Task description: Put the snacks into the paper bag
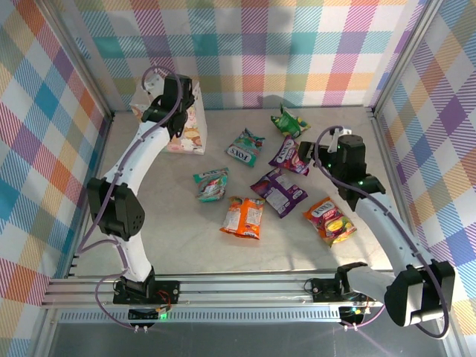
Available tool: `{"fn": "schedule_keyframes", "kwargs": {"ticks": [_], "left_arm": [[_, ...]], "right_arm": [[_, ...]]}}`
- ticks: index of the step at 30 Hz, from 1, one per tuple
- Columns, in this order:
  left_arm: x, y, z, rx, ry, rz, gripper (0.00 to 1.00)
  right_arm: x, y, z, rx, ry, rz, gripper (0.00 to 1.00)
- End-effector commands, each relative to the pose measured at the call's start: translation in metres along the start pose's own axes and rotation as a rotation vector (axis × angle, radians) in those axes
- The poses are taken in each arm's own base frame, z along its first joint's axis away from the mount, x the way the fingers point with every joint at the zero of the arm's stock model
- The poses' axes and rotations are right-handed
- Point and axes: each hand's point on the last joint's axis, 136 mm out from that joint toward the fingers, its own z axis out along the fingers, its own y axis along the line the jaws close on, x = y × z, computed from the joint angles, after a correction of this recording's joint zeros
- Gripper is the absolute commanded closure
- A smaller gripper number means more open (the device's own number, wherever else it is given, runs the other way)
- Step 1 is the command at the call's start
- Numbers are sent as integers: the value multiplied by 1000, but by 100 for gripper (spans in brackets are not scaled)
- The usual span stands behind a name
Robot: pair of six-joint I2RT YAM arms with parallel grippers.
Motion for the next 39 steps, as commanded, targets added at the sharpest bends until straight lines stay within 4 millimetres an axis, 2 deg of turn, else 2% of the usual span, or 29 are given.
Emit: {"fn": "schedule_keyframes", "kwargs": {"ticks": [1,4,11,29,39], "left_arm": [[-9,-13,-1,24,-29,-37,24],[-8,-14,3,11,-19,-30,24],[-4,-9,7,-47,6,-20,24],[12,9,4,-144,122,45,27],[15,23,11,-181,154,-9,31]], "right_arm": [[-8,-12,-6,82,-34,86,1],[-6,-15,-5,102,-15,55,1],[2,-6,1,61,52,6,1],[6,-4,-3,39,59,-19,1],[8,-5,-9,41,65,-33,1]]}}
